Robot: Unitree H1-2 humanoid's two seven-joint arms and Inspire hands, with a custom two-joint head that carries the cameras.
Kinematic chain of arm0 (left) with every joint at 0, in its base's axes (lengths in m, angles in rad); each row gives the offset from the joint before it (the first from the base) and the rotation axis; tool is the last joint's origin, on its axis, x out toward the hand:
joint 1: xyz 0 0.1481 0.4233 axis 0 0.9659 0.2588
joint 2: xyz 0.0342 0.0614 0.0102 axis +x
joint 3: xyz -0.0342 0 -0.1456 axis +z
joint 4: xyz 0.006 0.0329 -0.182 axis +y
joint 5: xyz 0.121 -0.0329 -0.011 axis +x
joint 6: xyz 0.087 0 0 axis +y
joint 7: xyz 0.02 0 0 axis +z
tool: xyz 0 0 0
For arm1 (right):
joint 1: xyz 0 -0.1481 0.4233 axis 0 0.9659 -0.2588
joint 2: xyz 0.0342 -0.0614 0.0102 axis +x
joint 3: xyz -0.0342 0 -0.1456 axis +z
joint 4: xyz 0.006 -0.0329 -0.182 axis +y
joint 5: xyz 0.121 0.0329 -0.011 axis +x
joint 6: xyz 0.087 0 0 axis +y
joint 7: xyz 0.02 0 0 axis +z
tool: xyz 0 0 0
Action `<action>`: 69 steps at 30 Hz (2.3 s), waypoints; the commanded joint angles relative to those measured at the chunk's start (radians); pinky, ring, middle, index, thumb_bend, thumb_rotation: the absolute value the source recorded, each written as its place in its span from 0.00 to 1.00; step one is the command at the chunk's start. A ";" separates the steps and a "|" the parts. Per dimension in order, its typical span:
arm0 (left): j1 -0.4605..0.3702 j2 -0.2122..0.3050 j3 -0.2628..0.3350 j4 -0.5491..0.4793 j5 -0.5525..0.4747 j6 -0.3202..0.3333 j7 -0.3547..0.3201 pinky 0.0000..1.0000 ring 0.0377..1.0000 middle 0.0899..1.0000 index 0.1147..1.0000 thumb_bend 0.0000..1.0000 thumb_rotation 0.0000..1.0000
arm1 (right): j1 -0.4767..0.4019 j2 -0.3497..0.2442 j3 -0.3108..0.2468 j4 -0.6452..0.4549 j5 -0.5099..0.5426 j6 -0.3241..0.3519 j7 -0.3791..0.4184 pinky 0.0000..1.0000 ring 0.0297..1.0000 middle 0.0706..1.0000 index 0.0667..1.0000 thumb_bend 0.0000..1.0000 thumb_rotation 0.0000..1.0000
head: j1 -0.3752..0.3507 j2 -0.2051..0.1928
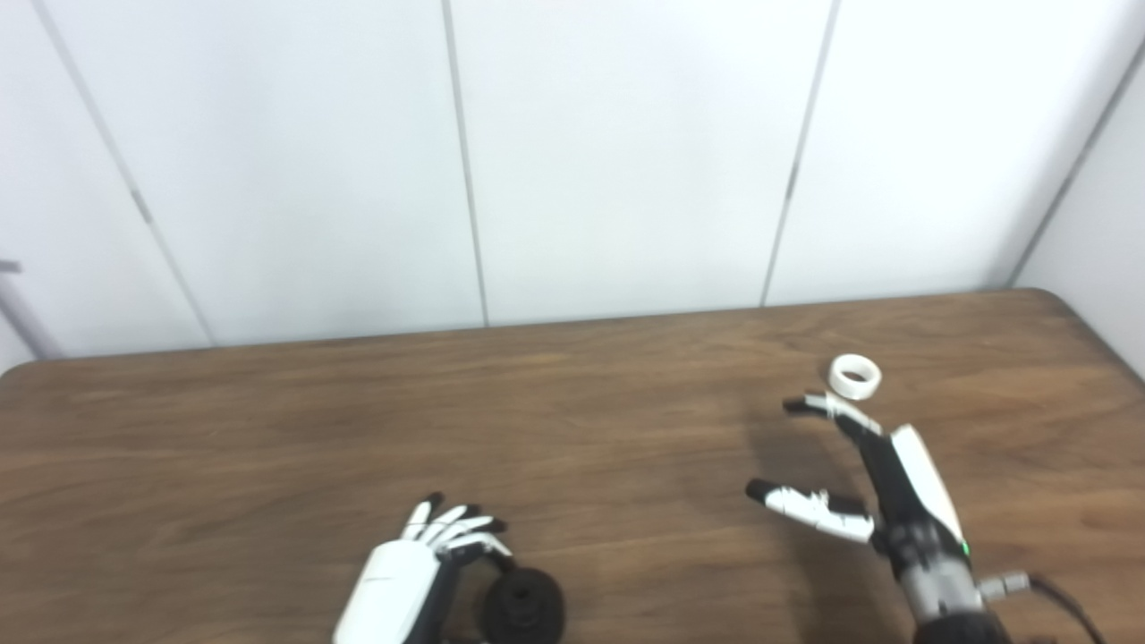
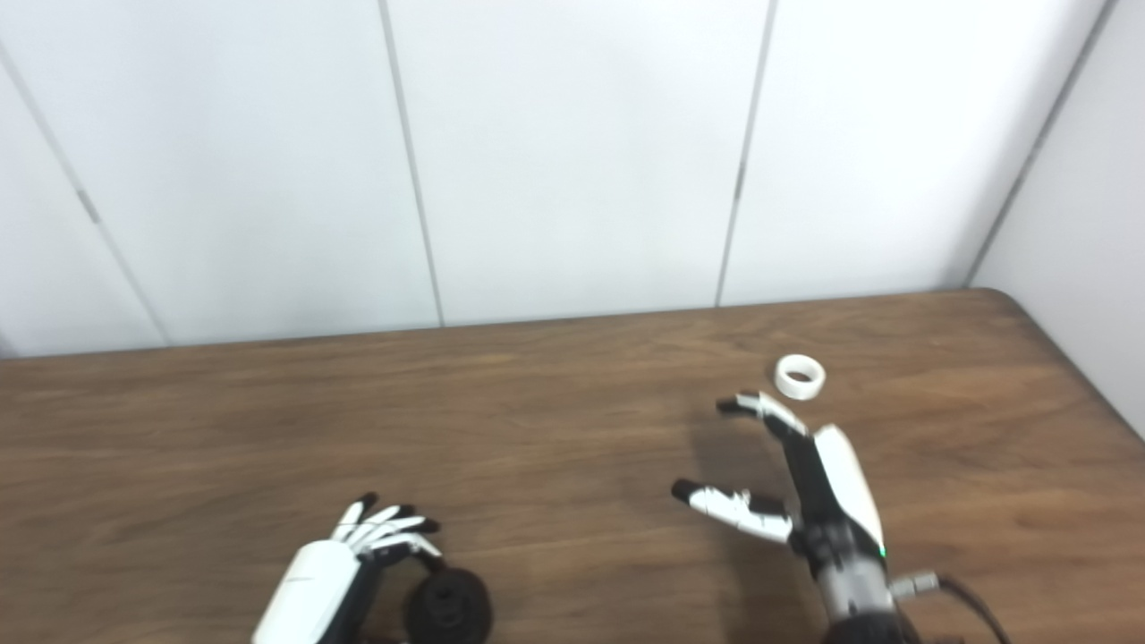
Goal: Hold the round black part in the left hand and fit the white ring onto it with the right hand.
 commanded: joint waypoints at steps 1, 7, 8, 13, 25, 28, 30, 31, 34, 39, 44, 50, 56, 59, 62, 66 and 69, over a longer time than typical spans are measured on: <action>0.002 0.023 0.011 -0.006 0.003 -0.011 0.002 1.00 0.87 0.76 0.42 0.52 0.06 | -0.059 -0.044 -0.009 -0.021 -0.042 0.008 0.010 0.97 0.98 0.90 0.72 0.73 0.32 | -0.018 0.001; 0.003 0.034 0.021 -0.015 -0.014 -0.019 -0.005 1.00 0.86 0.76 0.42 0.52 0.05 | -0.136 -0.129 -0.026 0.029 -0.085 0.025 0.025 1.00 1.00 0.93 0.70 0.80 0.24 | -0.044 -0.001; 0.004 0.035 0.022 -0.018 -0.017 -0.019 -0.008 1.00 0.86 0.76 0.42 0.52 0.05 | -0.151 -0.146 -0.030 0.044 -0.091 0.029 0.029 1.00 1.00 0.93 0.69 0.81 0.23 | -0.045 0.000; 0.008 0.036 0.025 -0.028 -0.016 -0.019 -0.017 1.00 0.86 0.75 0.42 0.52 0.05 | -0.198 -0.214 -0.034 0.104 -0.121 0.052 0.056 1.00 1.00 0.95 0.67 0.83 0.23 | -0.037 0.000; 0.015 0.039 0.027 -0.037 -0.015 -0.012 -0.035 1.00 0.86 0.75 0.42 0.52 0.05 | -0.324 -0.323 0.006 0.300 -0.187 0.083 0.098 1.00 1.00 1.00 0.67 0.90 0.24 | -0.043 0.002; 0.019 0.039 0.028 -0.041 -0.012 -0.008 -0.038 1.00 0.87 0.75 0.42 0.52 0.05 | -0.363 -0.338 0.026 0.355 -0.193 0.087 0.108 1.00 1.00 1.00 0.67 0.90 0.26 | -0.043 0.001; 0.020 0.039 0.029 -0.042 -0.012 -0.008 -0.040 1.00 0.87 0.76 0.42 0.52 0.05 | -0.384 -0.345 0.047 0.380 -0.204 0.098 0.125 1.00 1.00 1.00 0.68 0.89 0.27 | -0.043 0.000; 0.020 0.039 0.029 -0.044 -0.012 -0.006 -0.042 1.00 0.87 0.76 0.42 0.52 0.05 | -0.393 -0.349 0.057 0.393 -0.208 0.100 0.130 1.00 1.00 1.00 0.68 0.89 0.27 | -0.044 0.000; 0.023 0.039 0.032 -0.048 -0.015 -0.006 -0.047 1.00 0.87 0.76 0.42 0.52 0.05 | -0.421 -0.351 0.080 0.432 -0.212 0.117 0.145 1.00 1.00 1.00 0.68 0.89 0.27 | -0.046 -0.002; 0.028 0.040 0.034 -0.054 -0.015 -0.006 -0.056 1.00 0.87 0.75 0.42 0.52 0.05 | -0.457 -0.350 0.099 0.493 -0.203 0.134 0.158 1.00 1.00 1.00 0.68 0.89 0.27 | -0.050 -0.002; 0.034 0.041 0.035 -0.059 -0.010 -0.009 -0.056 1.00 0.87 0.75 0.42 0.52 0.05 | -0.489 -0.351 0.114 0.545 -0.202 0.142 0.172 1.00 1.00 1.00 0.68 0.89 0.27 | -0.050 -0.001; 0.042 0.046 0.037 -0.071 -0.004 -0.006 -0.061 1.00 0.87 0.75 0.42 0.52 0.06 | -0.520 -0.346 0.120 0.604 -0.216 0.152 0.201 1.00 1.00 1.00 0.69 0.88 0.29 | -0.044 0.003; 0.048 0.046 0.037 -0.084 -0.003 0.005 -0.073 1.00 0.87 0.75 0.42 0.52 0.06 | -0.544 -0.340 0.119 0.642 -0.223 0.152 0.216 1.00 1.00 1.00 0.70 0.86 0.29 | -0.042 0.004; 0.048 0.046 0.036 -0.087 -0.003 0.009 -0.076 1.00 0.87 0.75 0.42 0.52 0.06 | -0.555 -0.340 0.126 0.663 -0.220 0.151 0.209 1.00 1.00 1.00 0.70 0.86 0.30 | -0.042 0.004; 0.050 0.044 0.035 -0.089 -0.006 0.008 -0.075 1.00 0.87 0.75 0.42 0.52 0.06 | -0.562 -0.335 0.124 0.682 -0.220 0.152 0.208 1.00 1.00 1.00 0.70 0.86 0.32 | -0.036 0.005; 0.052 0.043 0.034 -0.095 -0.002 0.012 -0.078 1.00 0.86 0.74 0.42 0.52 0.06 | -0.568 -0.291 0.050 0.687 -0.225 0.152 0.235 1.00 1.00 1.00 0.71 0.84 0.35 | -0.037 0.008; 0.053 0.043 0.034 -0.101 0.000 0.019 -0.084 1.00 0.86 0.74 0.42 0.52 0.06 | -0.575 -0.268 0.014 0.692 -0.254 0.152 0.255 1.00 1.00 0.99 0.70 0.84 0.37 | -0.038 0.011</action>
